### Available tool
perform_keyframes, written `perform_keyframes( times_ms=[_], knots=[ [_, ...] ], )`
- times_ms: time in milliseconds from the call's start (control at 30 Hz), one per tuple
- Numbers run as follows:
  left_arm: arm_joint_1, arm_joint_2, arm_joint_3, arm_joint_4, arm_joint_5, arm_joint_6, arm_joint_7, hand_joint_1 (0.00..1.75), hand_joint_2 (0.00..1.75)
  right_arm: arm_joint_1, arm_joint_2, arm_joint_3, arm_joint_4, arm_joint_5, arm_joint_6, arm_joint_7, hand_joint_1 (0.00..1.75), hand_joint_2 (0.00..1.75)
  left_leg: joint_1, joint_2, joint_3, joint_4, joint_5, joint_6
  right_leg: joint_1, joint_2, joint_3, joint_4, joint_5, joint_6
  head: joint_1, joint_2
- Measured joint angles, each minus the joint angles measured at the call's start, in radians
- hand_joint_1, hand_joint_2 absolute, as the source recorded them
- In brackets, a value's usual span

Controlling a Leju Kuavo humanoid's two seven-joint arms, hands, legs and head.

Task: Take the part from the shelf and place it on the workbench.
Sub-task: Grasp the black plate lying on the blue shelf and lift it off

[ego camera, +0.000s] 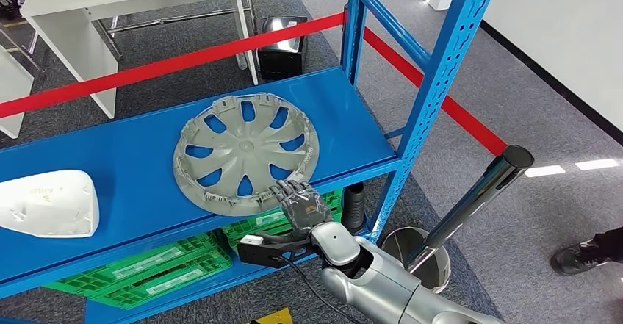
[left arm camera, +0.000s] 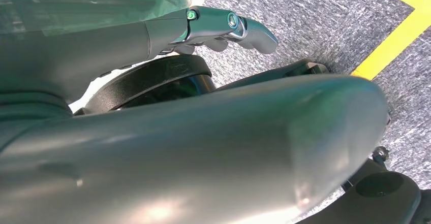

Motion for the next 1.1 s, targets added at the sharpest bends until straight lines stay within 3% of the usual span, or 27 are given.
perform_keyframes(
  times_ms=[267,700,1100],
  knots=[
    [0.001,0.0,0.0,0.0,0.004,0.0,0.0,0.0,0.0,-0.015,-0.001,0.002,0.01,0.022,0.038,0.026,0.0,0.0,0.0,0.0,0.003,0.0,0.0,0.0,0.0,0.0,0.005,0.0,0.0,0.0,0.0,0.0],
    [0.004,0.0,0.001,0.0,0.01,0.0,-0.009,0.0,0.0,-0.109,-0.043,0.007,-0.014,0.069,0.181,0.128,0.0,0.0,-0.001,0.0,0.005,0.0,0.0,0.0,0.0,0.0,0.007,-0.001,0.001,0.001,0.0,0.0],
    [0.004,0.0,0.001,0.0,0.008,-0.004,-0.01,0.0,0.0,-0.184,-0.056,0.006,-0.078,0.079,0.185,0.156,0.0,0.0,0.0,0.0,0.005,0.0,0.0,0.0,0.0,0.0,0.007,-0.001,0.0,0.001,0.0,0.0]
  ],
)
